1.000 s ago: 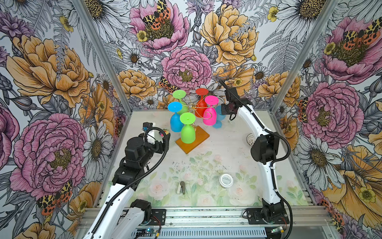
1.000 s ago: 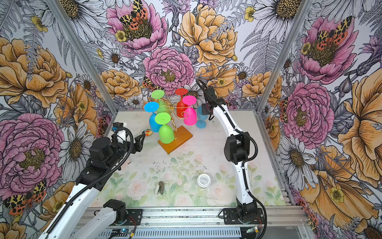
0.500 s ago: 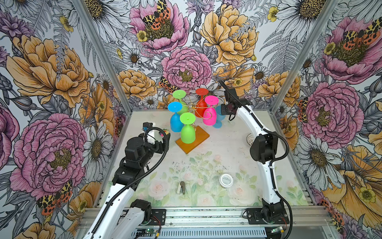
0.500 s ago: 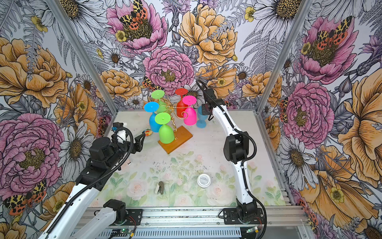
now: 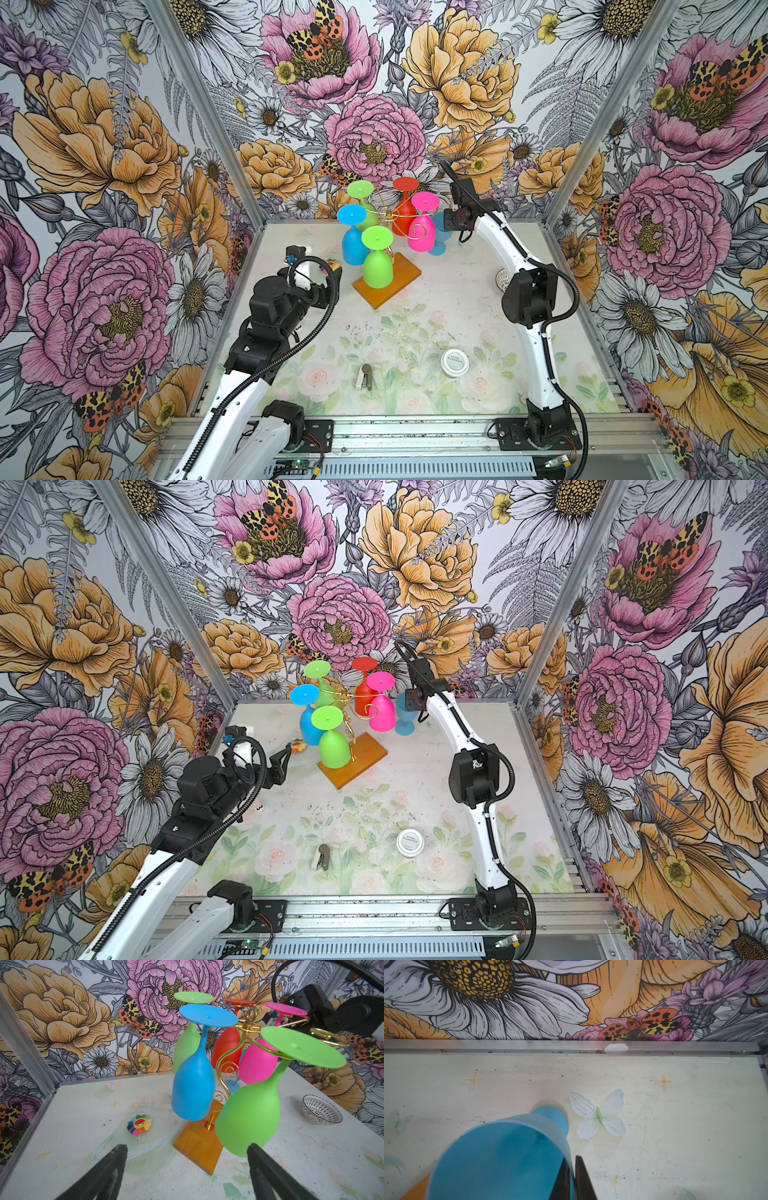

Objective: Take the wine glass off the wine glass rack
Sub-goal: 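Lower the blue glass upright onto the table and open the right gripper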

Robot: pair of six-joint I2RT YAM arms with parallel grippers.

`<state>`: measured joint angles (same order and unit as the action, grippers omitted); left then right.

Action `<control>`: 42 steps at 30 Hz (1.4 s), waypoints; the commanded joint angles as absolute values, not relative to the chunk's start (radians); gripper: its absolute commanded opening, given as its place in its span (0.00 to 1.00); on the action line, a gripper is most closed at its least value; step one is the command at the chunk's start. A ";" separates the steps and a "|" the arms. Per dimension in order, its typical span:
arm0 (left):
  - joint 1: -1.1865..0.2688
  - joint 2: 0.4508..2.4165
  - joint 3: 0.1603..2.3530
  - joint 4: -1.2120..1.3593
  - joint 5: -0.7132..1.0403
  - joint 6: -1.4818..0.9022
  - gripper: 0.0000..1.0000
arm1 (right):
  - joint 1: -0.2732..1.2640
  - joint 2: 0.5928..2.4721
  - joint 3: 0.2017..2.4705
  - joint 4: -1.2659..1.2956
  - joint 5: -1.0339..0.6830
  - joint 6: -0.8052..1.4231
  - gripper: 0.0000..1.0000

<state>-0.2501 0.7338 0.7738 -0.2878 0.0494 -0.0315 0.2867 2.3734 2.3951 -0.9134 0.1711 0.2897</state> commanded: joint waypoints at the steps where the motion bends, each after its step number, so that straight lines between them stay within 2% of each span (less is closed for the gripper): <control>1: -0.246 0.723 0.756 -0.263 0.048 -0.038 0.92 | 0.290 2.401 2.432 -0.890 0.164 0.299 0.13; 17: -0.247 0.722 0.755 -0.263 0.048 -0.039 0.92 | 0.287 2.395 2.459 -0.891 0.137 0.281 0.22; 33: -0.248 0.729 0.757 -0.262 0.053 -0.038 0.93 | 0.284 2.285 2.384 -0.893 0.127 0.252 0.44; 42: -0.247 0.730 0.755 -0.260 0.052 -0.039 0.93 | 0.276 2.184 2.291 -0.895 0.141 0.250 0.51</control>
